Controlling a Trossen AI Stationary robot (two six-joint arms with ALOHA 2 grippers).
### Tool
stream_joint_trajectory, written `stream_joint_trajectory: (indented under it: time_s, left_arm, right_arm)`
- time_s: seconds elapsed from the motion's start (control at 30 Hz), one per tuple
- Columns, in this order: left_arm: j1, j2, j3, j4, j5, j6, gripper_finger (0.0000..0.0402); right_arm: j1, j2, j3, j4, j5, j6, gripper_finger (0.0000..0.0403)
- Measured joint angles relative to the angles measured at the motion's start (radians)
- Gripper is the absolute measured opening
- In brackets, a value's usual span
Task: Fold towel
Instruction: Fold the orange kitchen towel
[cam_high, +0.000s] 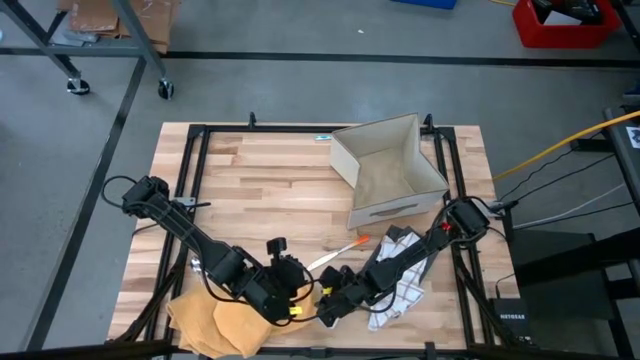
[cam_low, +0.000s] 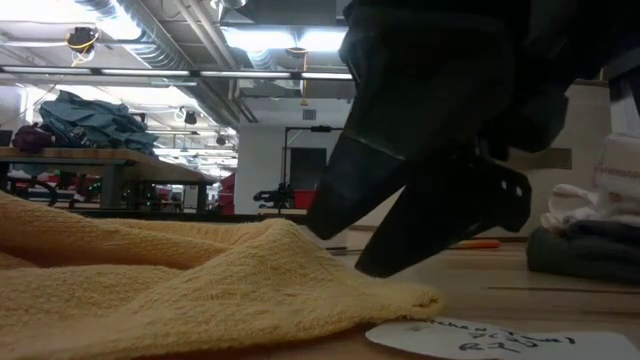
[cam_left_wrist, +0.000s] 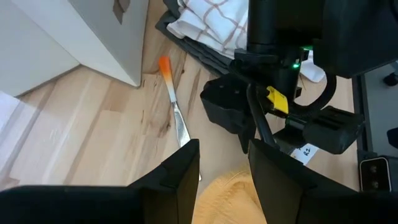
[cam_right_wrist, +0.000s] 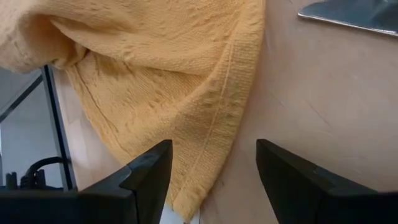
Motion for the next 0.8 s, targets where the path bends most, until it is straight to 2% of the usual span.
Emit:
stream_joint_trajectory:
  time_s: [0.3,0.53,0.8]
  left_arm:
    - [0.000,0.000,0.000,-0.001,0.000,0.019,0.0131]
    - [0.000,0.000,0.000,-0.003,0.000,0.050,0.0131]
    - [0.001,0.000,0.000,-0.003,0.000,0.052,0.0131]
  right_arm:
    - [-0.001,0.006,0.000,0.016,0.004,0.000,0.0234]
    - [-0.008,0.046,-0.001,0.176,-0.024,-0.001,0.0234]
    - [-0.007,0.073,0.000,0.246,-0.084,0.001,0.0234]
